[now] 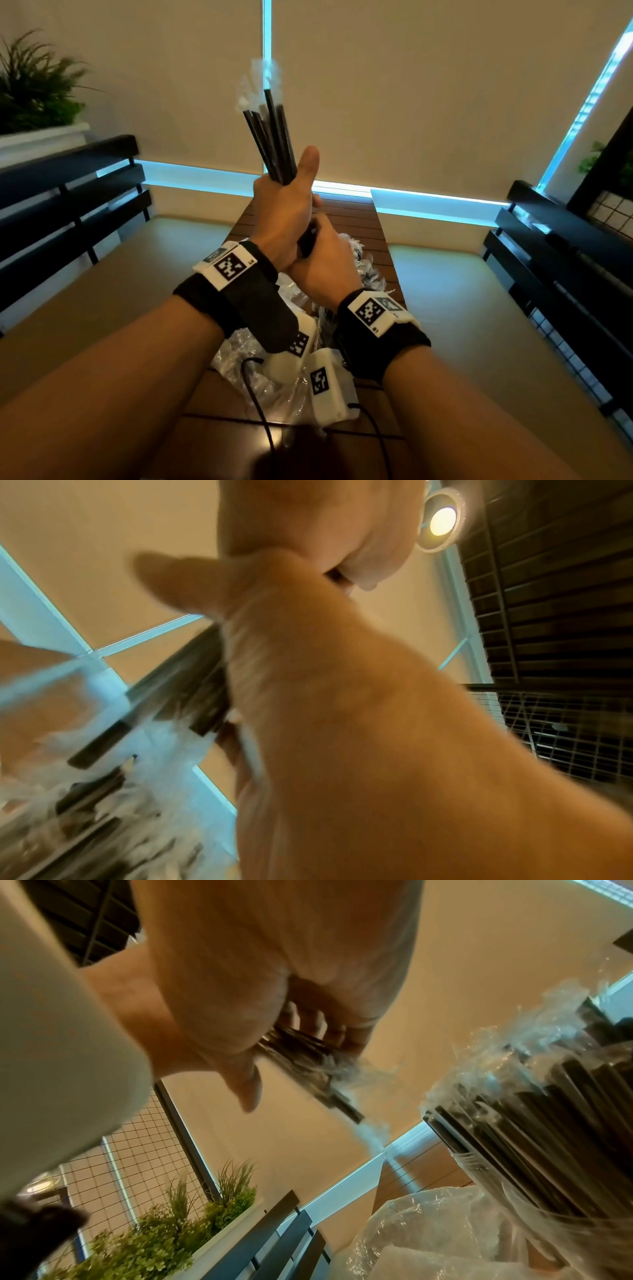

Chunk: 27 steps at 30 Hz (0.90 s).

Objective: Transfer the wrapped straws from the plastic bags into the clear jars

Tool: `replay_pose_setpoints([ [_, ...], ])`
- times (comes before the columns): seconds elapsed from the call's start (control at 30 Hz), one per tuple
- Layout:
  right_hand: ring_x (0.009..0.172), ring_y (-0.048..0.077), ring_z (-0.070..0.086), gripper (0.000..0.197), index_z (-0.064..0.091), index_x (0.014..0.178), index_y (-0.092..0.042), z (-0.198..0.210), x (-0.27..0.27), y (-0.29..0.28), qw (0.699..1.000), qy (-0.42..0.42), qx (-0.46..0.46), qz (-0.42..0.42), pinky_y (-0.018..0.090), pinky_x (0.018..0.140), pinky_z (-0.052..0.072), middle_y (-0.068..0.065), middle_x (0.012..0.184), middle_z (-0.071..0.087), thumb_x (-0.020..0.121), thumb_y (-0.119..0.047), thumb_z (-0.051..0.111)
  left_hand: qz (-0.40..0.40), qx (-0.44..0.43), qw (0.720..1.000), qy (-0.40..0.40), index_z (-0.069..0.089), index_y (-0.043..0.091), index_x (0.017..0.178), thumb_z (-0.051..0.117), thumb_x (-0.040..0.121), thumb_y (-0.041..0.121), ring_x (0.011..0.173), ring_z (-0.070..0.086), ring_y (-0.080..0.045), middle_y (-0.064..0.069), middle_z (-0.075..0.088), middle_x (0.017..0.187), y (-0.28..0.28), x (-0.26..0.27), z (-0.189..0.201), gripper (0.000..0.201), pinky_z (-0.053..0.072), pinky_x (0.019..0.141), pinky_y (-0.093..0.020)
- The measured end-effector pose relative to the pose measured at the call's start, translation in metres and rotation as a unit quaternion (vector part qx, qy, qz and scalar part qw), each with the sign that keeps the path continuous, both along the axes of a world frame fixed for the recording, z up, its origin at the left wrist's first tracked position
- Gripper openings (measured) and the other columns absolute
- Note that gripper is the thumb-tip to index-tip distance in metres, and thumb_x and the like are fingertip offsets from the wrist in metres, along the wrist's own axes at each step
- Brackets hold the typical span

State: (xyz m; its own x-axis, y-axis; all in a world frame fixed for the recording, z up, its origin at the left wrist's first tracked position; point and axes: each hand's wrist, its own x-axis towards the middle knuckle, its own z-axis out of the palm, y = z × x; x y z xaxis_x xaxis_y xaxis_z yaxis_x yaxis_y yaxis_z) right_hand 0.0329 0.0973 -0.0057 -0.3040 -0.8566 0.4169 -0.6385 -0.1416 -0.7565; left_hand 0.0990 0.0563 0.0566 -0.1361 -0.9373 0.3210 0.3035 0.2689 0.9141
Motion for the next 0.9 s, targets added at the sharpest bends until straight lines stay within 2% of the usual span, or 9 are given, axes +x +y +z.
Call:
replay_pose_setpoints([
  [0.13,0.072,0.002,0.052,0.056,0.045,0.113,-0.016,-0.015,-0.005,0.003,0.99,0.017,0.139,-0.031,0.017,0.054,0.036,-0.007,0.093,0.056,0.075,-0.036,0.081,-0.003,-0.1,0.995,0.024,0.049,0.017,0.071,0.065,0.092,0.041,0.049,0.056,-0.009,0.011,0.048,0.046,0.001,0.009,0.026,0.036,0.06,0.08,-0.042],
  [0.23,0.062,0.012,0.065,0.032,0.061,0.099,-0.011,-0.013,-0.003,-0.001,0.983,-0.071,0.169,-0.024,0.032,0.056,0.056,-0.001,0.076,0.066,0.079,-0.03,0.077,-0.014,-0.161,0.987,0.01,0.052,0.015,0.069,0.068,0.091,0.036,0.053,0.061,-0.012,0.01,0.054,0.049,0.008,0.012,0.032,0.034,0.06,0.08,-0.044],
  [0.3,0.057,0.016,0.06,0.014,0.064,0.076,-0.011,-0.005,-0.002,-0.005,0.978,-0.125,0.167,-0.008,0.038,0.059,0.056,0.002,0.063,0.062,0.08,-0.019,0.075,-0.029,-0.185,0.982,-0.024,0.054,0.006,0.066,0.071,0.089,0.032,0.058,0.063,-0.015,0.006,0.056,0.053,0.011,0.012,0.023,0.039,0.06,0.078,-0.041],
  [0.37,0.057,0.016,0.055,0.017,0.06,0.067,-0.014,0.001,0.001,-0.01,0.982,-0.094,0.164,-0.001,0.033,0.055,0.049,0.002,0.063,0.06,0.077,-0.017,0.074,-0.046,-0.188,0.98,-0.05,0.051,0.002,0.065,0.074,0.086,0.023,0.058,0.061,-0.015,0.002,0.054,0.055,0.01,0.009,0.01,0.038,0.056,0.069,-0.035],
  [0.5,0.08,0.022,0.064,0.009,0.061,0.077,-0.022,-0.003,0.003,-0.014,0.981,0.01,0.193,0.009,0.038,0.071,0.056,0.002,0.079,0.066,0.078,-0.023,0.07,-0.039,-0.18,0.978,-0.097,0.047,0.015,0.065,0.076,0.082,0.015,0.055,0.056,-0.015,0.01,0.047,0.051,0.004,0.001,-0.007,0.034,0.052,0.057,-0.027],
  [0.63,0.093,0.019,0.061,0.066,0.045,0.126,-0.02,0.002,-0.02,0.015,0.968,0.079,0.233,-0.038,0.031,0.071,0.051,-0.001,0.109,0.062,0.073,-0.033,0.082,-0.06,-0.151,0.982,-0.094,0.042,0.016,0.061,0.071,0.084,0.005,0.058,0.051,-0.018,0.0,0.042,0.055,-0.005,0.001,-0.018,0.038,0.049,0.059,-0.028],
  [0.7,0.107,0.021,0.059,0.08,0.036,0.134,-0.025,0.003,-0.036,0.031,0.958,0.171,0.202,-0.109,0.038,0.082,0.053,-0.001,0.122,0.058,0.07,-0.04,0.08,-0.071,-0.133,0.985,-0.086,0.042,0.014,0.061,0.07,0.085,0.006,0.06,0.045,-0.021,-0.003,0.038,0.057,-0.012,0.0,-0.028,0.037,0.045,0.062,-0.032],
  [0.8,0.125,0.028,0.046,0.099,0.028,0.144,-0.025,-0.004,-0.059,0.05,0.941,0.196,0.172,-0.215,0.046,0.099,0.045,0.004,0.137,0.045,0.065,-0.058,0.078,-0.082,-0.116,0.987,-0.072,0.043,0.012,0.061,0.07,0.087,0.011,0.058,0.04,-0.021,0.0,0.034,0.055,-0.021,-0.008,-0.046,0.038,0.045,0.063,-0.037],
  [0.9,0.136,0.034,0.033,0.132,0.004,0.154,-0.022,-0.026,-0.074,0.062,0.919,0.166,0.26,-0.245,0.052,0.106,0.035,0.01,0.15,0.032,0.056,-0.073,0.077,-0.09,-0.106,0.987,-0.077,0.04,0.015,0.061,0.072,0.087,0.016,0.053,0.037,-0.011,0.007,0.034,0.054,-0.02,-0.024,-0.063,0.041,0.041,0.057,-0.024],
])
